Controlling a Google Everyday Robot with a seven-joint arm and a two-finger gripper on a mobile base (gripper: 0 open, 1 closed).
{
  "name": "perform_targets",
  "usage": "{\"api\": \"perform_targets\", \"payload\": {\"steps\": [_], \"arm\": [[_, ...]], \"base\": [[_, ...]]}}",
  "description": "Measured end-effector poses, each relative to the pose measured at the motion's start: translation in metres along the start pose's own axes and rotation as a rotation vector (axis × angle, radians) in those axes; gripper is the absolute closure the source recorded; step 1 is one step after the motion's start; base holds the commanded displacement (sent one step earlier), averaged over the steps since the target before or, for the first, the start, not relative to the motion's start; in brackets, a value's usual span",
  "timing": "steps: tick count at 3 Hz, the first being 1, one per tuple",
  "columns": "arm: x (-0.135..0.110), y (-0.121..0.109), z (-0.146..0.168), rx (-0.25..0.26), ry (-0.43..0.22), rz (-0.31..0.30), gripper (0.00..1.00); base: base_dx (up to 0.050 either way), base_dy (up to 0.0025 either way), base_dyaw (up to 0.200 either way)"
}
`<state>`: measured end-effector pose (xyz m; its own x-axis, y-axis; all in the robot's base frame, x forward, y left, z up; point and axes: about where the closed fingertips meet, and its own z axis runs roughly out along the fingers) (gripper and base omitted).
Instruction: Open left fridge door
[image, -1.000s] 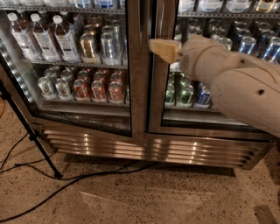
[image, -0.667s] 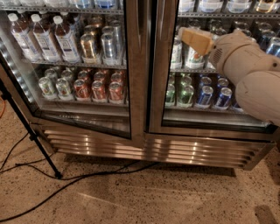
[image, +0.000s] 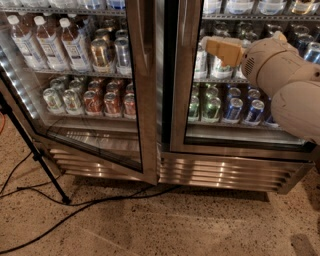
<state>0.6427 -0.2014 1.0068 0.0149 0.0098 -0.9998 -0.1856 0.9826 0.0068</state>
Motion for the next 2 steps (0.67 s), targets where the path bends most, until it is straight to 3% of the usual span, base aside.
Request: {"api": "perform_targets", "payload": {"steps": [1,2], "arm": [[-0.0004,0.0020,0.0007,-0.002,0.001,-0.069,0.19],[-0.0004,0.0020,0.0007,-0.002,0.001,-0.069,0.42]], "base": [[0.000,0.00000,0.000],[0.000,0.00000,0.000]]}}
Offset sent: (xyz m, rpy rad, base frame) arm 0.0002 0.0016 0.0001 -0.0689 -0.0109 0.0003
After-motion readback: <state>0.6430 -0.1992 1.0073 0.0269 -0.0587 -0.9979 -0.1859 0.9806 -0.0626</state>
